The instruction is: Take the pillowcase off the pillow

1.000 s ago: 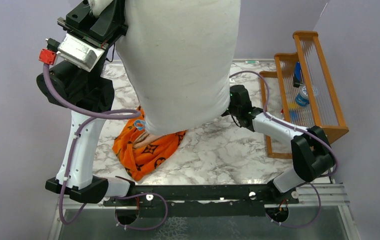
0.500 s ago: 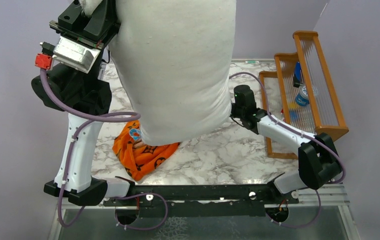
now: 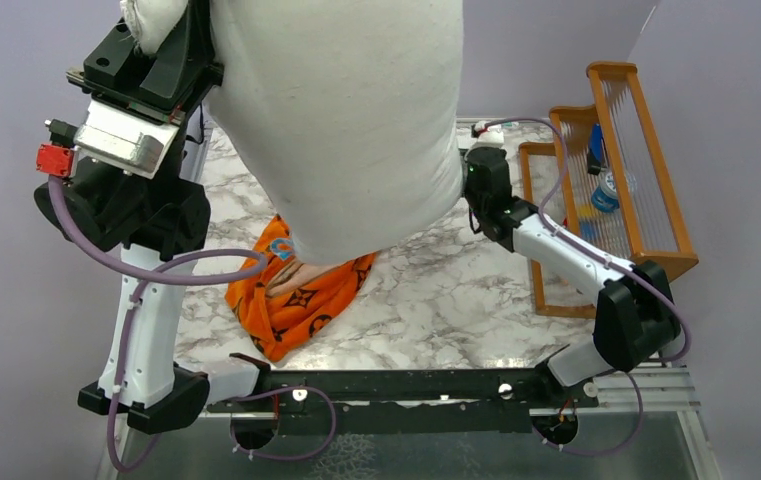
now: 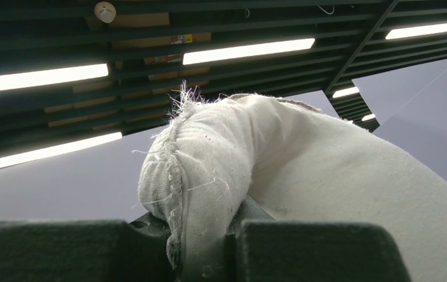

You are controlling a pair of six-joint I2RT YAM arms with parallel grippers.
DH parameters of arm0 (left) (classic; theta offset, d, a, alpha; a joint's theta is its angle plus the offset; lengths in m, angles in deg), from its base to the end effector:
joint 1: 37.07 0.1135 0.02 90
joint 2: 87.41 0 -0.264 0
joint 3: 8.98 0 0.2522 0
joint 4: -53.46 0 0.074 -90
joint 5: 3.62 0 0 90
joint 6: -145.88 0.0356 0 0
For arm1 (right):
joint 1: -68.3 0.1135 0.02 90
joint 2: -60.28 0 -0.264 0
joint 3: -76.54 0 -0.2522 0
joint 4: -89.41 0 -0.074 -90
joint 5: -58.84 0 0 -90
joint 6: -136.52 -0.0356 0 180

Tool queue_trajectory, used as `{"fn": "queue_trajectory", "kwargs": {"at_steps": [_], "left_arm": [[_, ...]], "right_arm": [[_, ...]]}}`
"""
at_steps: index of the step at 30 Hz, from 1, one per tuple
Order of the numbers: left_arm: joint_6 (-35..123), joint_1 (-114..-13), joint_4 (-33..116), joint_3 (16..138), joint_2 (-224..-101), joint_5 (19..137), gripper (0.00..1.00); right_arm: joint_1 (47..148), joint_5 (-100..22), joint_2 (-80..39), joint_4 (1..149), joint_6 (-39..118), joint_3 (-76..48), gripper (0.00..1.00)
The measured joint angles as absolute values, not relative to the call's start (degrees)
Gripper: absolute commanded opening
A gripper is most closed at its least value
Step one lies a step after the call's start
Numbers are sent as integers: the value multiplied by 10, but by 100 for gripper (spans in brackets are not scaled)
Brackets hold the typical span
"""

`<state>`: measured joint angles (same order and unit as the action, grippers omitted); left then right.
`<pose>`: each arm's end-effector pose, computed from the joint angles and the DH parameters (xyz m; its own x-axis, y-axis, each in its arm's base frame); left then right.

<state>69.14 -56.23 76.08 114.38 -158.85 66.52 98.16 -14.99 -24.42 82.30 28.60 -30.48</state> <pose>0.1095 -0.0509 0.6659 0.9766 -0.1109 -0.1844 0.1749 0.9084 0.3798 0.3041 0.1632 0.2902 -0.3431 0.1438 -0.9282 -0.1514 0.9668 0.2057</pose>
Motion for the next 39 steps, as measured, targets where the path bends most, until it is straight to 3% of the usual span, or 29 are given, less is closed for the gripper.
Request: {"fn": "queue_trajectory", "kwargs": {"at_steps": [5,9,16,25,32,39], "left_arm": [[726,-563,736,1144,-1577,677,0],[751,-563,709,1140,-1576,688,0],[760,-563,677,1130,-1580,692,0],[744,-563,643,1134,-1602,659,0],[724,-563,551,1140,-1607,594,0],[692,-563,561,1179,-1677,584,0]], "right_arm": [[982,-46,-285,809,280,-265,100],[977,-43,-307,794,286,-277,100],[969,-265,-229,899,346,-402,100],[969,-581,-162,1034,412,-374,100],[968,-680,-165,1055,418,-301,100],[967,-705,-122,1045,410,-315,100]]}}
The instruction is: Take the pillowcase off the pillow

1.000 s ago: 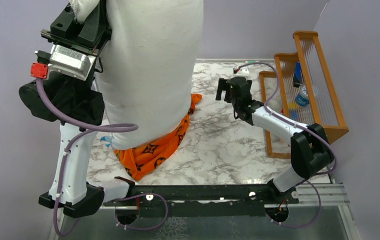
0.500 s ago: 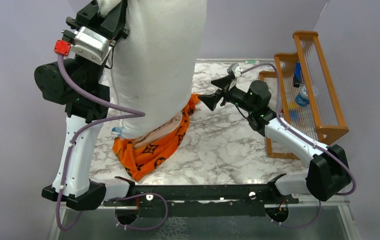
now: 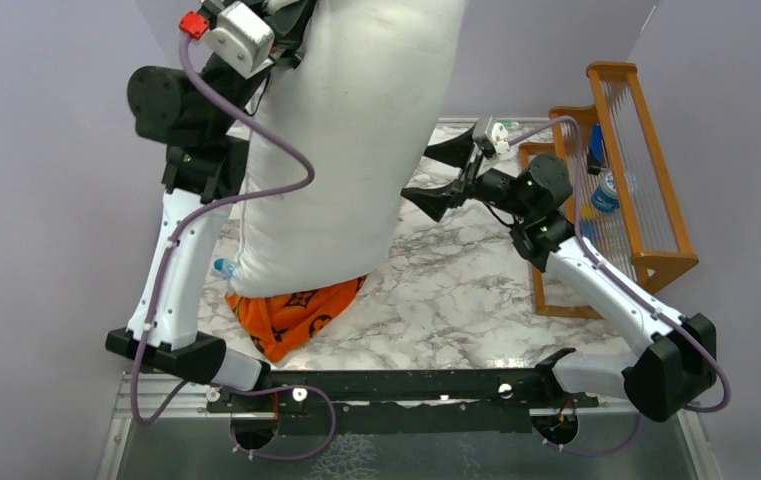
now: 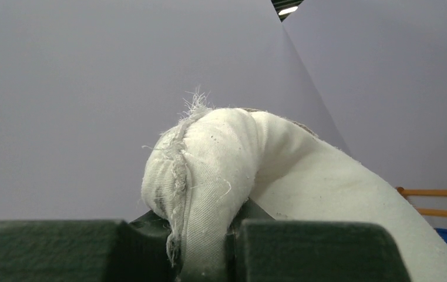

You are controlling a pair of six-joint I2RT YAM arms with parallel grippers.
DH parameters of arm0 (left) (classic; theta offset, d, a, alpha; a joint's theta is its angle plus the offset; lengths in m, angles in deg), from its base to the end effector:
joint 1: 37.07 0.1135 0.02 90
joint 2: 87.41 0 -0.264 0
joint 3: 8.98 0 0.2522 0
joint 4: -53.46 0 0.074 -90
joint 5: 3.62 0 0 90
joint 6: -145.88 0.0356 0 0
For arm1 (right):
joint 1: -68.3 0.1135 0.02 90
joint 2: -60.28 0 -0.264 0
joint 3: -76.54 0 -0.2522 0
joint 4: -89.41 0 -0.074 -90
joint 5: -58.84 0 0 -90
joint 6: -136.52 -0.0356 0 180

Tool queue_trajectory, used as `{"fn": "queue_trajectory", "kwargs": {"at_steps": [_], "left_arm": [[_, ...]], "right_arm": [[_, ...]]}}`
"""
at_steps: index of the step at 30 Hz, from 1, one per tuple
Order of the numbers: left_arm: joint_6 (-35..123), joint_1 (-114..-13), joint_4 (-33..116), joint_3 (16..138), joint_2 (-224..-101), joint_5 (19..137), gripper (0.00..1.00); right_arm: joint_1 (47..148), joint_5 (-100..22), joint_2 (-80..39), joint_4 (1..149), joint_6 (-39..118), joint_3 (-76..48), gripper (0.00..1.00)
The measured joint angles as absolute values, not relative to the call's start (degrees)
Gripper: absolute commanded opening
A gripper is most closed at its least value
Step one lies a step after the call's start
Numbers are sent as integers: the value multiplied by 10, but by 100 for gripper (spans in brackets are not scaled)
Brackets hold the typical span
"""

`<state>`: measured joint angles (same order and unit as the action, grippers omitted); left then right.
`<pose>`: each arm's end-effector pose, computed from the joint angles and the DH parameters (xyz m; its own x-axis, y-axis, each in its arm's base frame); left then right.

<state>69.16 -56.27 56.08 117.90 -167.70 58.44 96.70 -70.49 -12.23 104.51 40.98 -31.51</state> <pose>0.2001 -0.0873 0.6368 0.8290 -0.0738 -0.5543 0.3999 0.7712 0.4953 0.2454 0.1583 0.3883 0.1322 0.1564 -0.9788 -0.9246 0.3753 -0.0649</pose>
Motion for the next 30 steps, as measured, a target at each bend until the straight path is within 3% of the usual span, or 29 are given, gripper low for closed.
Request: {"fn": "queue_trajectory", "kwargs": {"at_steps": [9,16,24,30], "left_arm": [[553,-563,615,1279,-1838,586,0],[429,-563,633,1365,-1927,589,0],[413,-559,668,1181,-1884,634,0],[445,-519,691,1069,-1868,726,15]], "right_arm": [[967,-649,16,997,422,-356,100],[967,-607,25,974,438,-357,100],[967,-591,13,969,438,-391,100],[967,-584,12,965,438,-396,100]]}}
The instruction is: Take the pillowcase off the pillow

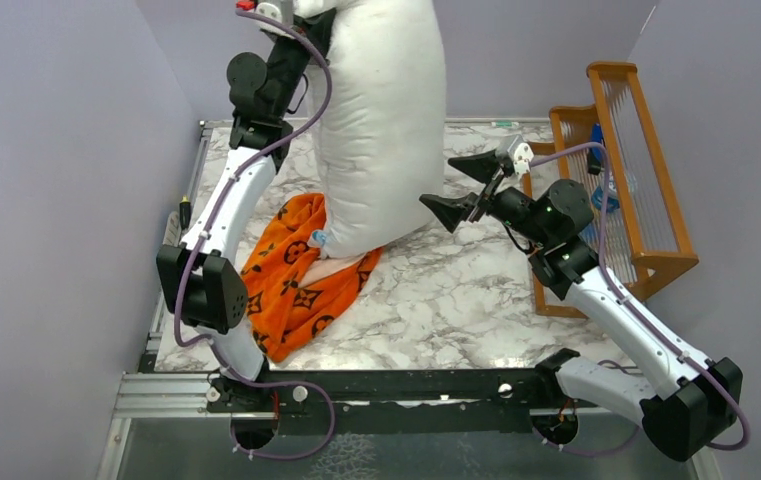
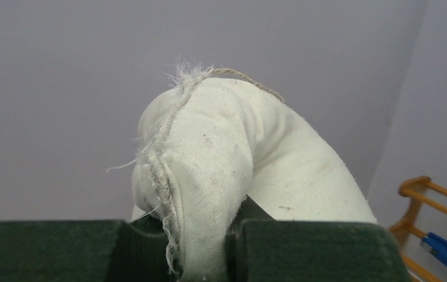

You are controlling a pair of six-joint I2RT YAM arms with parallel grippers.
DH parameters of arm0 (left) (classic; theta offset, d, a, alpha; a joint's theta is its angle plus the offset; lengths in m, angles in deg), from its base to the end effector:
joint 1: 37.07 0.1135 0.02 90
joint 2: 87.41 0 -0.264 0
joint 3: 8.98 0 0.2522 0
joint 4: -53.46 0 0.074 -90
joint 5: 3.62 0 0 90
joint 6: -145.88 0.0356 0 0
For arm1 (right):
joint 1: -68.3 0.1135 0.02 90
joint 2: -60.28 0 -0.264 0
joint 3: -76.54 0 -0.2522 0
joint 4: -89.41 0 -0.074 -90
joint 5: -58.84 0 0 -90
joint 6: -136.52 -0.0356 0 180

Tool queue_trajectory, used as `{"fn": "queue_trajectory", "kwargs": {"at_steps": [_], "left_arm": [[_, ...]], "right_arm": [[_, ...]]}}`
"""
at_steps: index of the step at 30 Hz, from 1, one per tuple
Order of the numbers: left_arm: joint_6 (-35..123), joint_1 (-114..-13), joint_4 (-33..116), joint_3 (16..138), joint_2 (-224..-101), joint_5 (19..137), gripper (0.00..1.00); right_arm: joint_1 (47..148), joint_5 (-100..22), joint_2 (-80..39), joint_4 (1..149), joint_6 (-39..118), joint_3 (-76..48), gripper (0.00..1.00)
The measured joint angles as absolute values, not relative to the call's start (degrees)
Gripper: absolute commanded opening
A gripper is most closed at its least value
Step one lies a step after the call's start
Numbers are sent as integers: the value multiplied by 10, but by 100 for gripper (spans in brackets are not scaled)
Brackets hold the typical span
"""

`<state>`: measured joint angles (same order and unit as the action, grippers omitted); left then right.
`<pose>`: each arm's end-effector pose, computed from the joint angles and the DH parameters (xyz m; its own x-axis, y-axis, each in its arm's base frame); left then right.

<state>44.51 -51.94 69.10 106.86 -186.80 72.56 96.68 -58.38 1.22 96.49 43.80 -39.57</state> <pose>0.3815 -0.1101 0.5031 0.4157 -0.3084 -0.8556 0.5373 0.8423 -0.0426 0.2025 0.1279 0.3830 0.1426 0.1250 -0.9819 -0.8241 0.5644 -0.0479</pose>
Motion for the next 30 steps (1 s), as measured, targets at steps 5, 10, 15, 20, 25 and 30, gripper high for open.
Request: {"fn": "queue_trajectory", "kwargs": {"at_steps": [5,10,15,20,25,30], "left_arm": [[454,-465,705,993,-1837,800,18],[482,-431,703,910,-1799,893,28],[495,-431,690,847,-1750,985,18],[465,-431,676,791,-1695,1009,0],[440,-430,665,753,-1679,980,0],[416,-429,642,733,-1708,928,0]], "right_arm": [[967,-575,12,965,436,-402,100],[967,-569,3,966,431,-410,100],[967,-569,-21,973,416,-412,100],[967,-571,-42,984,399,-417,100],[967,-571,-39,986,395,-423,100],[967,-571,-29,985,391,-435,100]]}}
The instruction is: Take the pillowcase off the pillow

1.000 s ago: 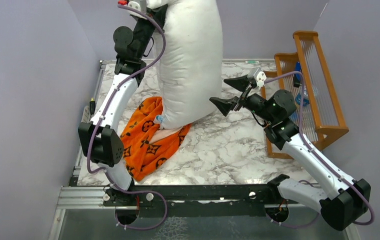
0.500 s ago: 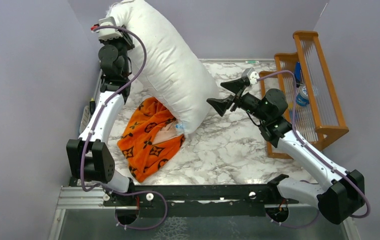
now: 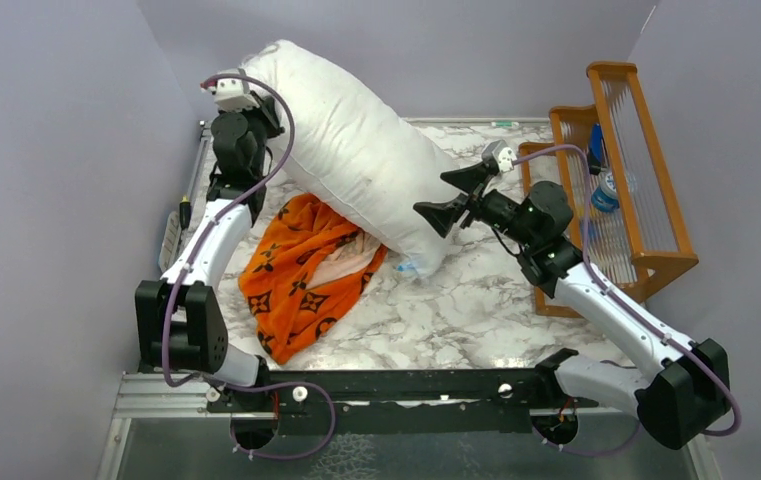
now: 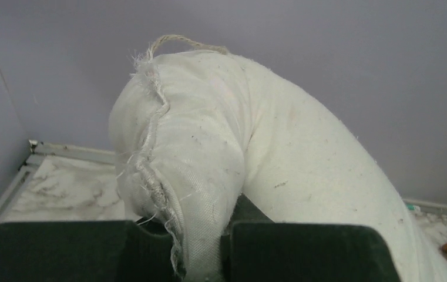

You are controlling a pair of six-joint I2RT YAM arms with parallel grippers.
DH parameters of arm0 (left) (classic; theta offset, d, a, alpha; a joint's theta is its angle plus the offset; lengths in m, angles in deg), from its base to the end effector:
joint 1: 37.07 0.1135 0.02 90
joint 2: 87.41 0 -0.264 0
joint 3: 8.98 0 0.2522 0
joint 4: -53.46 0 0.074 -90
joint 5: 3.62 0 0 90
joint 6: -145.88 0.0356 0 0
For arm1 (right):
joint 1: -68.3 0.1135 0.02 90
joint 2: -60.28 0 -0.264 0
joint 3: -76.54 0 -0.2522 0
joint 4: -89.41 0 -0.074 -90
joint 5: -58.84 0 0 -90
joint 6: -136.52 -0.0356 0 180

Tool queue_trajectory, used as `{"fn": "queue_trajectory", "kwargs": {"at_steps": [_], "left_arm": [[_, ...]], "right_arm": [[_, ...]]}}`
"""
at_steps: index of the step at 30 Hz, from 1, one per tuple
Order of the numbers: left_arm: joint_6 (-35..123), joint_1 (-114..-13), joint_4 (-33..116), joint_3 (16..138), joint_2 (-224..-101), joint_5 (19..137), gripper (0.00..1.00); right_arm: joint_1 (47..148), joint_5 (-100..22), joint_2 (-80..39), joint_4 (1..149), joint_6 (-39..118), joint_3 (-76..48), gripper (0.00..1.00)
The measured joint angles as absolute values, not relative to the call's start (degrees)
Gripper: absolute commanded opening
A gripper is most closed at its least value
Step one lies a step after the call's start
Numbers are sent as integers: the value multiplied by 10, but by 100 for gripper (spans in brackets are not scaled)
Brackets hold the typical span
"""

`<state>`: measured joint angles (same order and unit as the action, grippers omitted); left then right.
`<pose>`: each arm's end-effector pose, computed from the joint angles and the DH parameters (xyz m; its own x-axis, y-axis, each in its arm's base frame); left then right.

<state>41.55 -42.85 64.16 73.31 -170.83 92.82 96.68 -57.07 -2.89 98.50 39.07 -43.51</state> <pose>0.3484 -0.0313 0.3890 0.1627 -0.2637 -0.9508 0.0313 0.9645 -0.2621 0.2197 0.1364 0.3458 -0.0158 0.1240 -0.9922 -0.8148 0.5735 0.0847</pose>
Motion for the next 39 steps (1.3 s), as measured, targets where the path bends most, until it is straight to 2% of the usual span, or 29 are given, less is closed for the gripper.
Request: {"fn": "queue_trajectory", "kwargs": {"at_steps": [4,5,8,9,10,11,15,16,24,31,39], "left_arm": [[391,-430,627,673,-1725,900,0],[386,-434,619,656,-1733,892,3],[383,-452,596,633,-1756,883,24],[385,-462,589,630,-1762,883,37],[385,-471,583,629,-1765,883,45],[386,-481,579,629,-1765,882,50],[394,-499,574,628,-1759,878,93],[399,-500,572,628,-1755,879,98],[441,-499,552,632,-1689,906,99],[463,-497,540,641,-1585,907,99],[461,-476,535,633,-1449,876,99]], "right_arm": [[967,-565,-21,985,385,-437,100],[967,-561,-20,983,380,-436,100],[967,-544,-26,965,367,-428,100],[967,-540,-30,958,363,-424,100],[967,-535,-34,952,359,-420,100],[967,-532,-36,949,356,-419,100],[967,-524,-38,930,343,-419,100],[967,-522,-38,927,341,-419,100],[967,-480,-41,883,319,-408,100],[967,-371,-119,787,275,-304,100],[967,-318,-91,769,214,-324,100]]}}
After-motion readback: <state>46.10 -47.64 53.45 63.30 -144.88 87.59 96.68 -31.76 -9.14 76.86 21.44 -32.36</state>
